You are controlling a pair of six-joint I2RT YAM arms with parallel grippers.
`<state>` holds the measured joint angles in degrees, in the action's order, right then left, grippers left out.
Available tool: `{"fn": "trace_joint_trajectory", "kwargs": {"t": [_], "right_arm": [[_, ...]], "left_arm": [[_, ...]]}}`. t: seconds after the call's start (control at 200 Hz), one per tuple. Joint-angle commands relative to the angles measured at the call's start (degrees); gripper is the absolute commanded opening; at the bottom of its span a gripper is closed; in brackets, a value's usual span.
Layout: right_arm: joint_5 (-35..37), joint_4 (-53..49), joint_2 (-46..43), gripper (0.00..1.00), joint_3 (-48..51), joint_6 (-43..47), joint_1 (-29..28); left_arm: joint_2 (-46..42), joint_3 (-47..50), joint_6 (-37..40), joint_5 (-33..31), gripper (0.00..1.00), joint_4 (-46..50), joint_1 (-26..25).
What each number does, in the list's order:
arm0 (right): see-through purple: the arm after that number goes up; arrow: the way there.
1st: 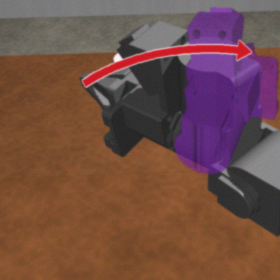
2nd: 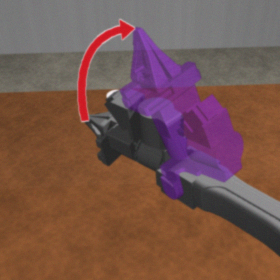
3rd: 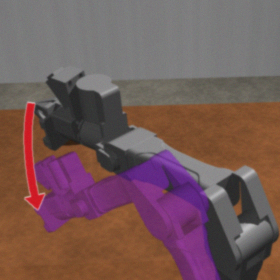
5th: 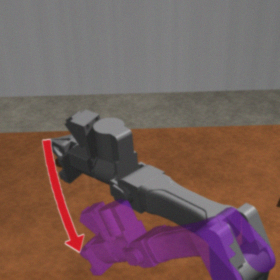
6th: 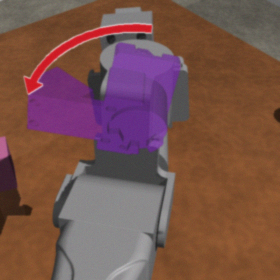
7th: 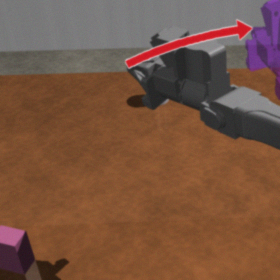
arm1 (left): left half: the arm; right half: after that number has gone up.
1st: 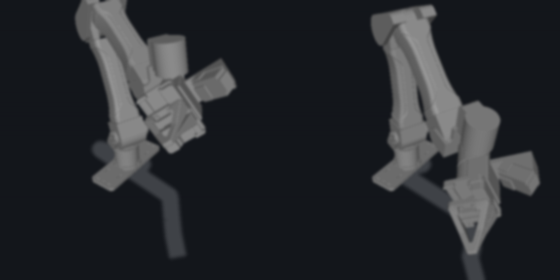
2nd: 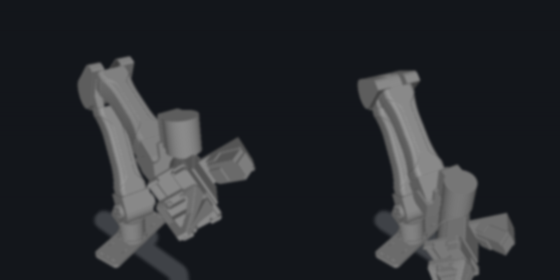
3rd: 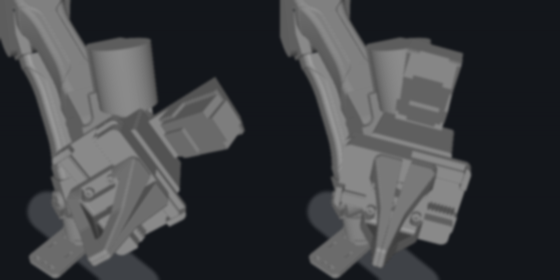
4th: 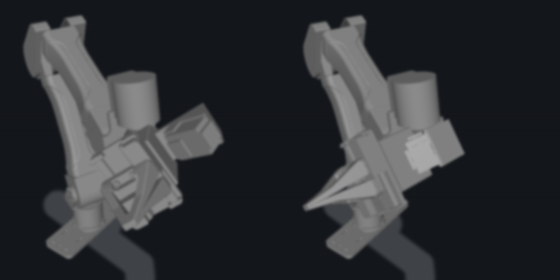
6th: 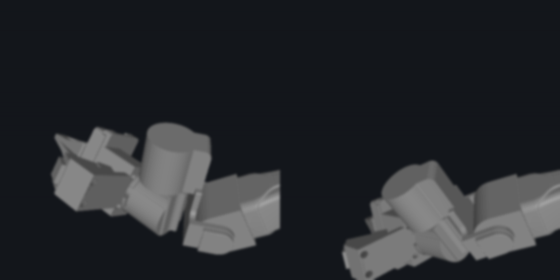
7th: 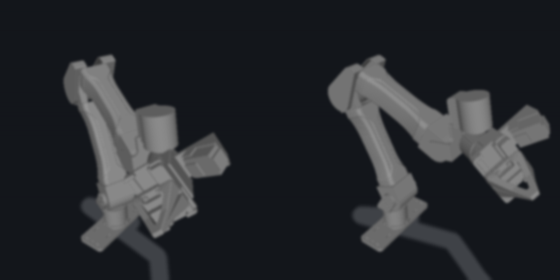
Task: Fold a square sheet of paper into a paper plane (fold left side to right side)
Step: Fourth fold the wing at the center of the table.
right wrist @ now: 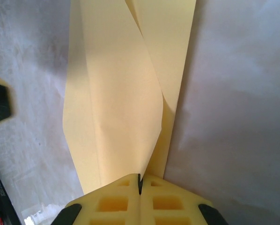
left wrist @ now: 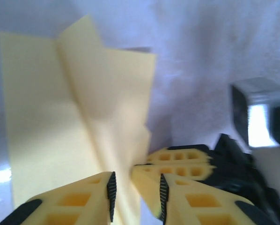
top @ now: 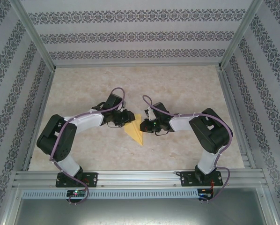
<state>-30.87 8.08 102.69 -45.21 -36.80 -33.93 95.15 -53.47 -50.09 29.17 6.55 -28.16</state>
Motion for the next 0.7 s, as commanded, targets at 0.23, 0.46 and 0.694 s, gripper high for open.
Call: {"fn": "trace_joint_trajectory", "kwargs": {"t": [0.23, 0.46, 0.694], "right_arm": [[2.9, -5.7, 1.6, 0.04, -1.1, 2.6, -1.0], [3.2, -6.7, 1.6, 0.04, -1.4, 3.0, -1.0], [3.2, -7.4, 1.8, 0.04, -1.4, 3.4, -1.0]], "left_arm": [[8.9, -4.4, 1.0, 7.6, 0.23, -6.7, -1.6], [10.7, -4.5, 3.6, 3.9, 0.22, -3.0, -1.5], [12.1, -2.8, 4.1, 1.7, 0.22, -2.7, -1.5]]}}
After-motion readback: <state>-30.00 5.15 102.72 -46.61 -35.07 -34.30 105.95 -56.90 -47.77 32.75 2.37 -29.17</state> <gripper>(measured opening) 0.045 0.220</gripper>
